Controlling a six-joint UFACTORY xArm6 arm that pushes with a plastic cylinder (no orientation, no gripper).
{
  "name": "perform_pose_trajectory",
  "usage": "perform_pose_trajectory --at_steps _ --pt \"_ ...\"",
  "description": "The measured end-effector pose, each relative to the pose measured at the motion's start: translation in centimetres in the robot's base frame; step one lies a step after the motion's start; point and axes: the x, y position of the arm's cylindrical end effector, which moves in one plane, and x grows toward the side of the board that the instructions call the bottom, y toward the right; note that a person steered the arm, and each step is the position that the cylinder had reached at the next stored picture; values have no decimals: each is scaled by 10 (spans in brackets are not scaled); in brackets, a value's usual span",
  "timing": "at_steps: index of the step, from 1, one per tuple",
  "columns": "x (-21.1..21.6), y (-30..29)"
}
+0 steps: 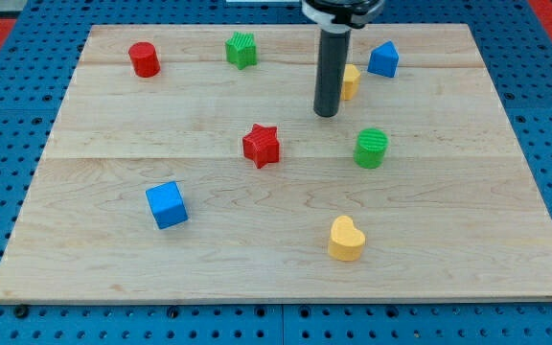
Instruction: Push the red star diagonally to the top left side of the blue cube
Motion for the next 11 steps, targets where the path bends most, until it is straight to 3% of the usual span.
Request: perform_pose_trajectory --at_steps 2,3,5,8,11 --pt "63 0" --pt "63 -2" --pt "63 -109" --pt "63 -187" --pt "80 -206"
